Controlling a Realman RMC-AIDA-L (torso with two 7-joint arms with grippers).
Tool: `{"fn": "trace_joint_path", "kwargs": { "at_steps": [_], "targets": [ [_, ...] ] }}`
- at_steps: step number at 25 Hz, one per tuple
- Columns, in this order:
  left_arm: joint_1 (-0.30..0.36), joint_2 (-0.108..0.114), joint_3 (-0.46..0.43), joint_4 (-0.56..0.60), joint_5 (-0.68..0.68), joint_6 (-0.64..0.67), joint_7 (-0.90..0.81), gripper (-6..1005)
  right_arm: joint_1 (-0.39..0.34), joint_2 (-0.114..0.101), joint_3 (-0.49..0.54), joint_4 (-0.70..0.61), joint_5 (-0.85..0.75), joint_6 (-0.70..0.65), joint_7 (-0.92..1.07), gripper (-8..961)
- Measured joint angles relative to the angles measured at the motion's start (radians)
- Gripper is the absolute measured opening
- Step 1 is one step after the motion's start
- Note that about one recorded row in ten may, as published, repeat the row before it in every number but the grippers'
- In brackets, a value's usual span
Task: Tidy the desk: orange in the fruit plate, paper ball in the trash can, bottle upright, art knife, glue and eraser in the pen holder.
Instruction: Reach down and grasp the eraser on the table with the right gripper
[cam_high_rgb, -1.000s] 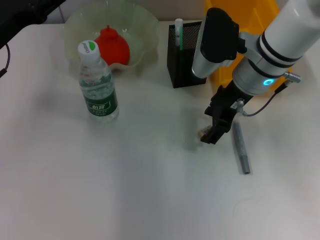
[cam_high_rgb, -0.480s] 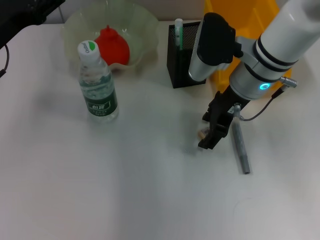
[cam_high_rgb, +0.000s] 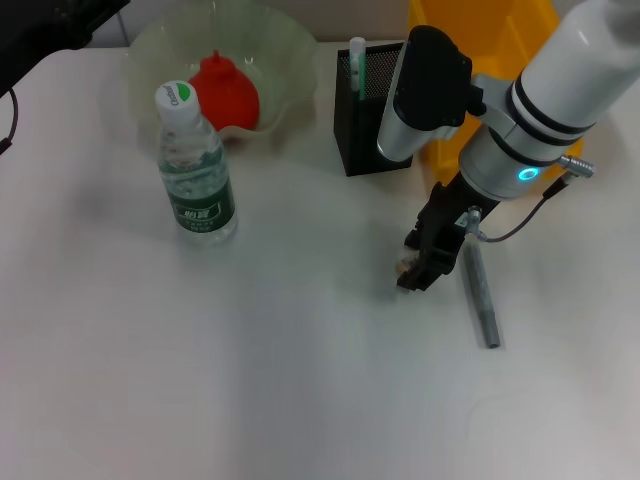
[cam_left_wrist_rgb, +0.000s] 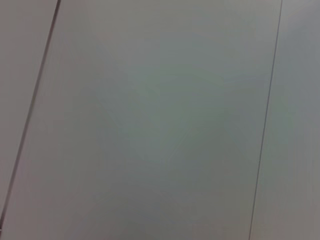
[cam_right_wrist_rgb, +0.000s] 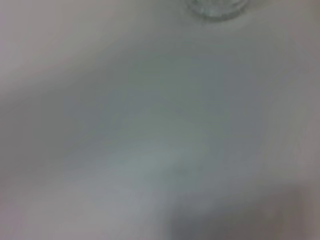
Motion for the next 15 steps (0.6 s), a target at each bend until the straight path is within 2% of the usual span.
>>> {"fn": "trace_joint_path", "kwargs": {
  "at_steps": [2,8,15],
  "targets": [
    [0.0,0.0,0.0,0.0,0.0,0.0,-0.001,757,0.0,0.0,0.0,0.004,0.0,0.002,0.003,700],
    [0.0,0.0,0.0,0.0,-0.002,0.001,-0.001,757,0.0,-0.003,0.0,0.009,-0.001,0.003,0.007,496],
    [0.0,0.0,0.0,0.001,-0.004,0.003,0.002,757,0.003,-0.003,0.003,0.015,-0.001,0.003,0.008,474]
  ]
}}
